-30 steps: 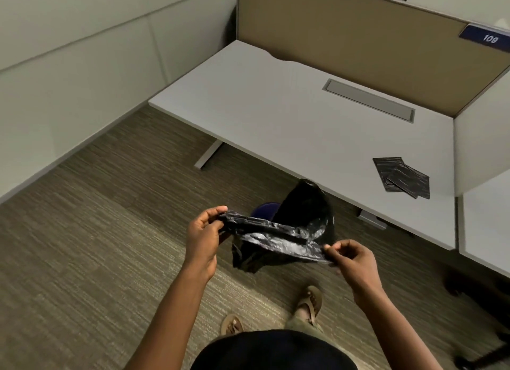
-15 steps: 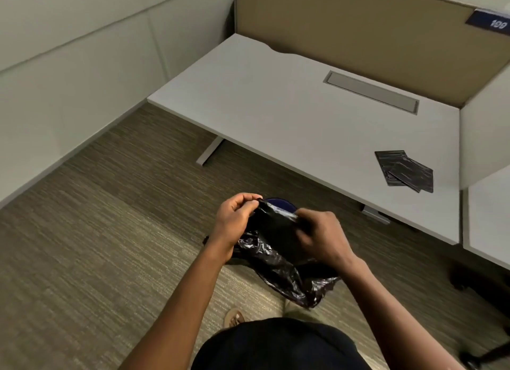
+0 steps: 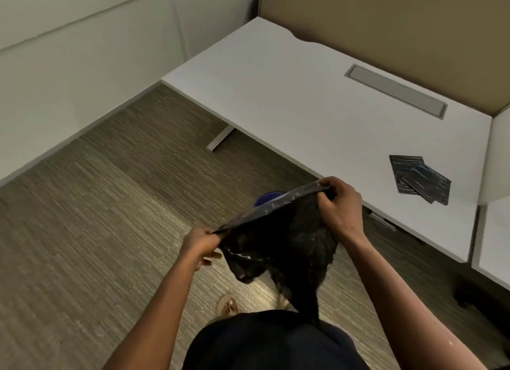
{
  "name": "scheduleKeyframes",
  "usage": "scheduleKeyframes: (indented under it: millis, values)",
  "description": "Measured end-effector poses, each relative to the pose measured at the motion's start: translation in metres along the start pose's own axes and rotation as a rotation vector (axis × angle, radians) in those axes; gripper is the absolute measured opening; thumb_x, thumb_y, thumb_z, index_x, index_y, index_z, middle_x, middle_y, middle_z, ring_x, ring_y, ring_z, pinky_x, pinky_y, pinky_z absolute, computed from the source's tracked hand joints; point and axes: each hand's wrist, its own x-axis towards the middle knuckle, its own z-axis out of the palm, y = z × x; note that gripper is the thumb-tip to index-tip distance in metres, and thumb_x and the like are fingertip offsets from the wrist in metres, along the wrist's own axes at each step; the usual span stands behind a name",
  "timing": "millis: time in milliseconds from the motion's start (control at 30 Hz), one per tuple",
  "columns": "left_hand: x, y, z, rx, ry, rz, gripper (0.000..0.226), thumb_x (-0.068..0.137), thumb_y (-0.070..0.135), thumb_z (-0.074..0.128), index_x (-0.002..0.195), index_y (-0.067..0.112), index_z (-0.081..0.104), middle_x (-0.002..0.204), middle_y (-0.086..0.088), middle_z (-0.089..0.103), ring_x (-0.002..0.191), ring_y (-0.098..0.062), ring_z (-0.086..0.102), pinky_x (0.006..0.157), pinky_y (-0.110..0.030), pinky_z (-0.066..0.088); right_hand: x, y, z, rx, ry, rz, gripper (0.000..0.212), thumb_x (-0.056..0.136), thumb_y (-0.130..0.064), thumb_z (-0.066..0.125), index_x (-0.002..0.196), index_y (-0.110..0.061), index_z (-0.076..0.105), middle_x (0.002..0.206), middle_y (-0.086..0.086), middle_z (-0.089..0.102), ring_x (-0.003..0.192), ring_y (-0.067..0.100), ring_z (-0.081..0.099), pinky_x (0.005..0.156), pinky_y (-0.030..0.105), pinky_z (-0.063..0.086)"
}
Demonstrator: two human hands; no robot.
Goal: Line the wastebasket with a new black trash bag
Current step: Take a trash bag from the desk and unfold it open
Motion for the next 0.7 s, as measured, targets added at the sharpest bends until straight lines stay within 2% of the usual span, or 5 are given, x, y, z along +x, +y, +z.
scheduleKeyframes:
  millis: [100, 367, 433, 600, 700]
  values:
    - [0.0, 0.004, 0.013, -0.468, -0.294, -0.161, 0.024, 0.101, 0.03, 0.062, 0.107, 0.008, 0.069, 0.074, -0.005, 0.079, 0.069, -0.022, 0.078, 0.069, -0.046, 0.065, -0.002, 0.013, -0.001, 0.072, 0.095, 0.09, 0.019, 0.092, -0.017, 0.061, 0.107, -0.023, 0.072, 0.095, -0.011, 0.071, 0.087, 0.0, 0.065, 0.077, 0.026, 0.056]
    - [-0.004, 0.048, 0.041, -0.992, -0.262, 0.126, 0.016, 0.102, 0.025, 0.054, 0.105, 0.018, 0.068, 0.091, -0.004, 0.073, 0.087, -0.019, 0.067, 0.08, -0.036, 0.053, -0.021, 0.03, -0.019, 0.154, 0.363, -0.012, 0.037, 0.089, -0.024, 0.044, 0.122, -0.035, 0.056, 0.088, -0.029, 0.066, 0.078, -0.009, 0.062, 0.062, 0.006, 0.04]
    - [-0.005, 0.054, 0.05, -0.876, -0.215, 0.276, 0.015, 0.101, 0.027, 0.056, 0.107, 0.021, 0.068, 0.1, -0.003, 0.076, 0.094, -0.02, 0.071, 0.083, -0.035, 0.056, -0.028, 0.044, -0.021, 0.086, 0.352, -0.071, 0.049, 0.087, -0.025, 0.043, 0.134, -0.037, 0.048, 0.086, -0.021, 0.064, 0.075, -0.007, 0.061, 0.064, 0.006, 0.039]
    - [0.015, 0.033, 0.07, 0.419, 0.369, 0.735, 0.025, 0.099, 0.024, 0.064, 0.123, 0.02, 0.063, 0.116, 0.0, 0.059, 0.097, -0.018, 0.061, 0.076, -0.027, 0.05, -0.033, 0.101, -0.014, -0.154, -0.053, 0.128, 0.021, 0.098, -0.013, 0.055, 0.109, -0.027, 0.067, 0.088, 0.0, 0.075, 0.069, 0.013, 0.064, 0.064, 0.034, 0.052]
    - [0.026, 0.03, 0.081, 0.344, 0.359, 0.566, 0.016, 0.101, 0.021, 0.059, 0.106, 0.015, 0.074, 0.101, -0.004, 0.072, 0.09, -0.022, 0.069, 0.071, -0.028, 0.051, -0.031, 0.121, -0.021, -0.084, -0.114, 0.243, 0.022, 0.099, -0.015, 0.055, 0.091, -0.031, 0.068, 0.085, -0.007, 0.074, 0.072, 0.004, 0.067, 0.059, 0.017, 0.044]
